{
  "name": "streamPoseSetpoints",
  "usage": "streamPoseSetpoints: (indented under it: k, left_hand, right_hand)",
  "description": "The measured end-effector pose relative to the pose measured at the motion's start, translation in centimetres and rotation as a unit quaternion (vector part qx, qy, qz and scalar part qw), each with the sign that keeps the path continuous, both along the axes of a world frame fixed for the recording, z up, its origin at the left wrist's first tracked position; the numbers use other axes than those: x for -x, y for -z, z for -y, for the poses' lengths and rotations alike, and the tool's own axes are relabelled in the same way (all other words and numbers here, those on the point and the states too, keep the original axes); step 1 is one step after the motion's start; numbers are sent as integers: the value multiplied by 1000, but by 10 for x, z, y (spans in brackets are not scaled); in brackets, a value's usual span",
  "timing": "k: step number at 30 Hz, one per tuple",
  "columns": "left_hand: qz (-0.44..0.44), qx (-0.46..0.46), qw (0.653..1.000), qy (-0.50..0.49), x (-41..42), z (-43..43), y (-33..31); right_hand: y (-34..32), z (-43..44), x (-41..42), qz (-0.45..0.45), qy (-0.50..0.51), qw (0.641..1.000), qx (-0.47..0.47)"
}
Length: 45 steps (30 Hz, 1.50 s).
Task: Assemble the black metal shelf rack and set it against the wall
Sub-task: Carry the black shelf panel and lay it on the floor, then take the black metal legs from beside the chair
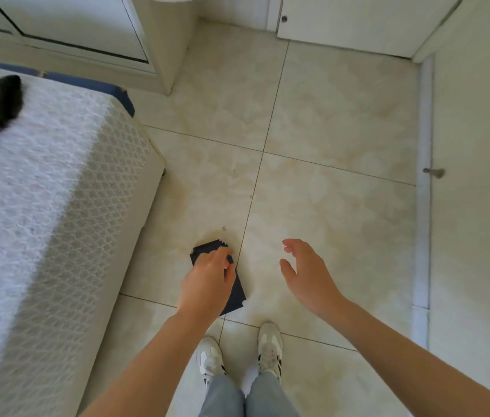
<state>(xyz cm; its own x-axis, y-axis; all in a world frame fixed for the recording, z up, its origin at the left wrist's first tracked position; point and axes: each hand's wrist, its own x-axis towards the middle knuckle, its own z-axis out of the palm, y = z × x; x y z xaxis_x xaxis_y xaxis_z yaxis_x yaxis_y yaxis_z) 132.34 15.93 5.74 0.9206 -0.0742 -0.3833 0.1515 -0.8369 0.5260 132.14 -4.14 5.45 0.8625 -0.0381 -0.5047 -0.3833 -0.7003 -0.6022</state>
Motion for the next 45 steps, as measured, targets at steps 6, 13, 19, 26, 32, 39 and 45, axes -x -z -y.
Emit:
streamPoseSetpoints:
  k: [6, 13, 19, 26, 32, 39, 45]
  left_hand:
    - [95, -45, 989, 108, 5, 25, -117]
    - [132, -75, 961, 232, 43, 49, -210]
    - [185, -70, 931, 308, 44, 49, -241]
    - [154, -59, 884, 438, 42, 14, -248]
    - [156, -62, 841, 514, 65, -7, -260]
    - [146, -30, 762, 630, 126, -6, -274]
    - [149, 7, 685, 713, 213, 3, -282]
  right_hand:
    - [-129, 34, 28, 54, -55, 995, 65]
    - [-225, 59, 94, 60, -15, 992, 106]
    - [-258, 49, 126, 47, 68, 989, 125]
    - [-270, -23, 180, 32, 196, 967, 160]
    - [-273, -83, 240, 28, 305, 939, 157]
    - [-281, -142, 338, 15, 459, 875, 153]
    - [-288, -197, 444, -10, 583, 798, 153]
